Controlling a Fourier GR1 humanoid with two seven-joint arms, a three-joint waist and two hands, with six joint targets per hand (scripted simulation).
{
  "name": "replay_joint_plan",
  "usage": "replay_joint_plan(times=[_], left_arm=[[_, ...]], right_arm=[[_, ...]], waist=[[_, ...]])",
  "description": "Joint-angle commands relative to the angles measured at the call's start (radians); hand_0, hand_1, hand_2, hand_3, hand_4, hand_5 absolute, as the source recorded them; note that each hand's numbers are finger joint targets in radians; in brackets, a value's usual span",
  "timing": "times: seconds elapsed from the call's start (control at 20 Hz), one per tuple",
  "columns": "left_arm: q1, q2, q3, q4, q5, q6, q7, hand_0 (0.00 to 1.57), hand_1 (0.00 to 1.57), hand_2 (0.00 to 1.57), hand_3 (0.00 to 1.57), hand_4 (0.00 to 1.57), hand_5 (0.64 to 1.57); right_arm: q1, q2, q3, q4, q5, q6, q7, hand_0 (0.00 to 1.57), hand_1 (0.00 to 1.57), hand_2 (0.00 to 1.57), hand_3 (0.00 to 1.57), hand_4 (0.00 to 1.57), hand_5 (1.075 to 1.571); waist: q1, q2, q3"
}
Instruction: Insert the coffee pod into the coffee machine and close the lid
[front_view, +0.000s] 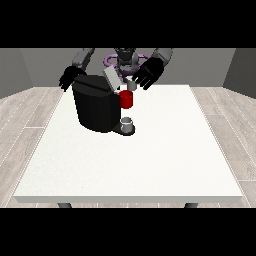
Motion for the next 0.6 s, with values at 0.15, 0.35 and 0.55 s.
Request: replay_joint_plan(times=[0.15, 0.35, 0.55], left_arm=[[-0.024, -0.013, -0.002, 0.024, -0.024, 0.022, 0.035, 1.28, 1.28, 1.31, 1.22, 0.50, 1.571], [0.016, -0.044, -0.020, 0.007, -0.025, 0.021, -0.022, 1.27, 1.27, 1.30, 1.22, 0.51, 1.571], [-0.005, -0.070, -0.030, 0.010, -0.040, 0.025, 0.011, 1.21, 1.21, 1.26, 1.19, 0.50, 1.571]], right_arm=[[-0.014, -0.028, -0.010, -0.022, -0.018, 0.027, 0.040, 0.00, 0.00, 0.00, 0.00, 0.53, 1.571], [0.035, -0.010, -0.020, -0.016, -0.040, 0.026, -0.005, 0.00, 0.00, 0.00, 0.00, 0.51, 1.571], [0.008, 0.003, -0.029, 0.001, -0.030, -0.010, -0.003, 0.00, 0.00, 0.00, 0.00, 0.51, 1.571]], waist=[[-0.024, 0.015, -0.0002], [-0.002, 0.002, 0.0000], [0.011, 0.010, 0.0000]])
